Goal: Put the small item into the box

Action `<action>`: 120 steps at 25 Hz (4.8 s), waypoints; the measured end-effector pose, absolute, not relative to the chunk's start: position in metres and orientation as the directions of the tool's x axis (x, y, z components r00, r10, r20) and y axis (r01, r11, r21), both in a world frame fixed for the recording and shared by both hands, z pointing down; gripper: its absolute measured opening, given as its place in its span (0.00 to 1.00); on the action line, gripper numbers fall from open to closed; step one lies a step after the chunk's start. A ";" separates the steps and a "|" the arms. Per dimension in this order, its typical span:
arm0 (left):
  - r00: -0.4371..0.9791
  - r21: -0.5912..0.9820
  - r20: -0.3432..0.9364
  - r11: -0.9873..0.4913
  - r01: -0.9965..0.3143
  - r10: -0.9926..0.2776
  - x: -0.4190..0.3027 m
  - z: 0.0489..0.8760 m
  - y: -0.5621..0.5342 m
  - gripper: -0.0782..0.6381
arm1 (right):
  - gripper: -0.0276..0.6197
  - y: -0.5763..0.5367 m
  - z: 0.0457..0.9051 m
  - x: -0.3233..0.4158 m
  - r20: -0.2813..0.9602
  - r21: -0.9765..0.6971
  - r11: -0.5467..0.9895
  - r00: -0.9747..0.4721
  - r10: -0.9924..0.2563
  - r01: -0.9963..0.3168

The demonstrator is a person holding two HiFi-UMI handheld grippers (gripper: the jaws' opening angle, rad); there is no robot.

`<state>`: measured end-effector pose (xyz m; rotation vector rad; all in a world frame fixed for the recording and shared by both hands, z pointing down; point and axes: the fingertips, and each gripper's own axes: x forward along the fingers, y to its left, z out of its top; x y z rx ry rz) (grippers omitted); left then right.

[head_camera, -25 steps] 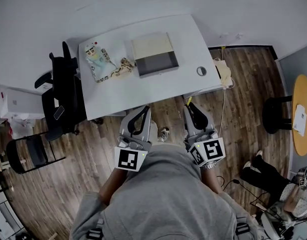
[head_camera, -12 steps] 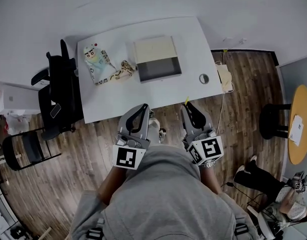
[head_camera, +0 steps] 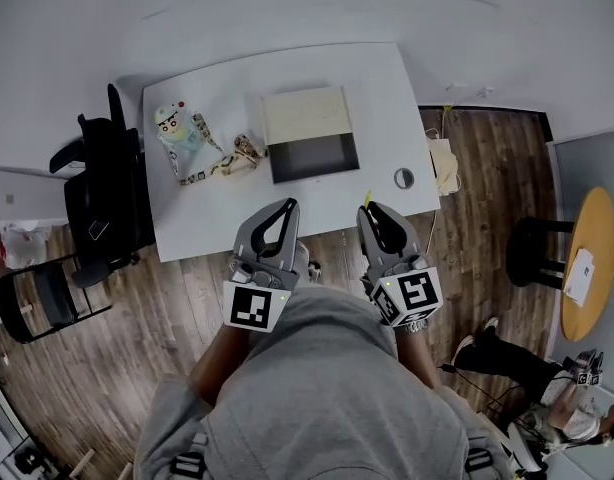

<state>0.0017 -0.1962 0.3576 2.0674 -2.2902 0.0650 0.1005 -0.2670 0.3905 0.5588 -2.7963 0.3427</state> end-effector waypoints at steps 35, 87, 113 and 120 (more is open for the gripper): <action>-0.230 0.029 0.114 0.234 -0.972 -0.967 -0.079 0.391 -0.254 0.11 | 0.16 -0.332 0.466 -0.004 0.562 -0.140 0.969 -0.822 -0.091 -0.203; -0.601 0.071 0.217 0.626 -0.776 -0.769 -0.137 0.458 -0.226 0.11 | 0.16 -0.321 0.667 -0.049 0.896 -0.092 0.964 -0.402 0.189 0.249; -0.643 0.062 0.243 0.673 -0.737 -0.727 -0.145 0.468 -0.208 0.11 | 0.16 -0.326 0.711 -0.047 0.954 -0.067 0.952 -0.261 0.148 0.297; -0.638 0.052 0.246 0.668 -0.743 -0.729 -0.143 0.468 -0.205 0.11 | 0.16 -0.326 0.710 -0.044 0.956 -0.069 0.953 -0.255 0.148 0.296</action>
